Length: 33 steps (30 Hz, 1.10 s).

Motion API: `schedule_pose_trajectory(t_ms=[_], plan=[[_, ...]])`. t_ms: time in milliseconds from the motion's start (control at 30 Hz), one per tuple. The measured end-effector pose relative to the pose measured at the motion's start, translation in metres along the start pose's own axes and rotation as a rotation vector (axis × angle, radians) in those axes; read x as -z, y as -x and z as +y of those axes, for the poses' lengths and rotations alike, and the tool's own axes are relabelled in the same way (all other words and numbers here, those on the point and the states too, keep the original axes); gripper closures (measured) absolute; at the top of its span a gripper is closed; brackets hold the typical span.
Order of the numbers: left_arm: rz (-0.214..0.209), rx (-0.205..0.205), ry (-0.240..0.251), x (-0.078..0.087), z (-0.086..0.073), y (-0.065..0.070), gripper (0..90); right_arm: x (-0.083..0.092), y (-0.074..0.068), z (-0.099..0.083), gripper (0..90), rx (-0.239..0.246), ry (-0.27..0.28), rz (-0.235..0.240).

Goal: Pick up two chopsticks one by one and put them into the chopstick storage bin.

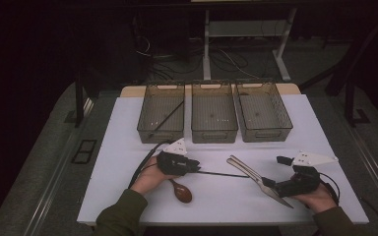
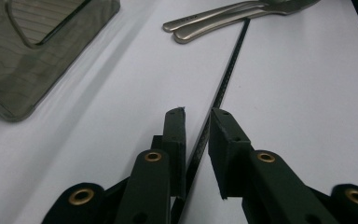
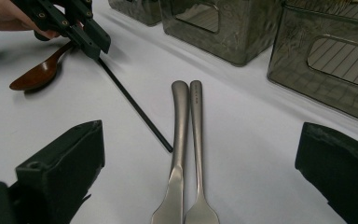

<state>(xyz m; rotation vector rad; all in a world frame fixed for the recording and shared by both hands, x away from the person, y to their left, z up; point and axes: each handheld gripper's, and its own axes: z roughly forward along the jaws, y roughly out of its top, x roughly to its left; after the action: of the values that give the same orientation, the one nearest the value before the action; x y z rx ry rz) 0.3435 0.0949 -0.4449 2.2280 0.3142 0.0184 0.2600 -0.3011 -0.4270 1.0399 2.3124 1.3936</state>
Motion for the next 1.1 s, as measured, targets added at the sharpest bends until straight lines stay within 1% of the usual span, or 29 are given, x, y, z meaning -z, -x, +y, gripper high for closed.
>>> schedule_pose_trajectory(t_ms=[133, 300, 400, 467, 500, 567, 767, 867, 1067, 1100], plan=[[-0.008, -0.005, -0.026, -0.004, -0.001, -0.001, 77.4, 0.000, 0.000, 0.000, 0.9, 0.001, 0.000, 0.002], [-0.009, -0.007, -0.035, -0.007, -0.001, -0.003, 79.1, -0.001, 0.000, 0.000, 0.9, 0.005, 0.000, 0.002], [-0.020, -0.007, -0.033, -0.008, -0.002, -0.003, 79.6, 0.000, 0.000, 0.000, 0.9, 0.002, -0.001, 0.002], [-0.022, -0.008, -0.041, -0.008, -0.002, -0.002, 79.7, 0.000, 0.000, 0.000, 0.9, 0.001, 0.000, 0.003], [-0.026, -0.016, -0.048, -0.009, -0.002, -0.002, 79.6, 0.000, 0.000, 0.000, 0.9, 0.000, 0.001, 0.002], [-0.029, -0.014, -0.056, -0.011, -0.003, -0.002, 79.7, 0.000, 0.000, 0.000, 0.9, 0.000, 0.001, 0.002], [-0.035, -0.013, -0.056, -0.011, -0.003, -0.002, 80.3, 0.001, 0.001, 0.000, 0.9, 0.000, 0.005, 0.000], [-0.038, -0.026, -0.059, -0.011, -0.003, -0.001, 80.7, 0.001, 0.001, 0.000, 0.9, 0.001, 0.006, 0.000], [-0.056, -0.039, -0.052, -0.012, -0.003, 0.001, 81.9, 0.001, 0.001, 0.000, 1.0, 0.001, 0.006, 0.001], [-0.058, -0.048, -0.059, -0.011, -0.003, 0.001, 82.0, 0.001, 0.000, 0.000, 0.9, 0.000, 0.005, 0.002]])
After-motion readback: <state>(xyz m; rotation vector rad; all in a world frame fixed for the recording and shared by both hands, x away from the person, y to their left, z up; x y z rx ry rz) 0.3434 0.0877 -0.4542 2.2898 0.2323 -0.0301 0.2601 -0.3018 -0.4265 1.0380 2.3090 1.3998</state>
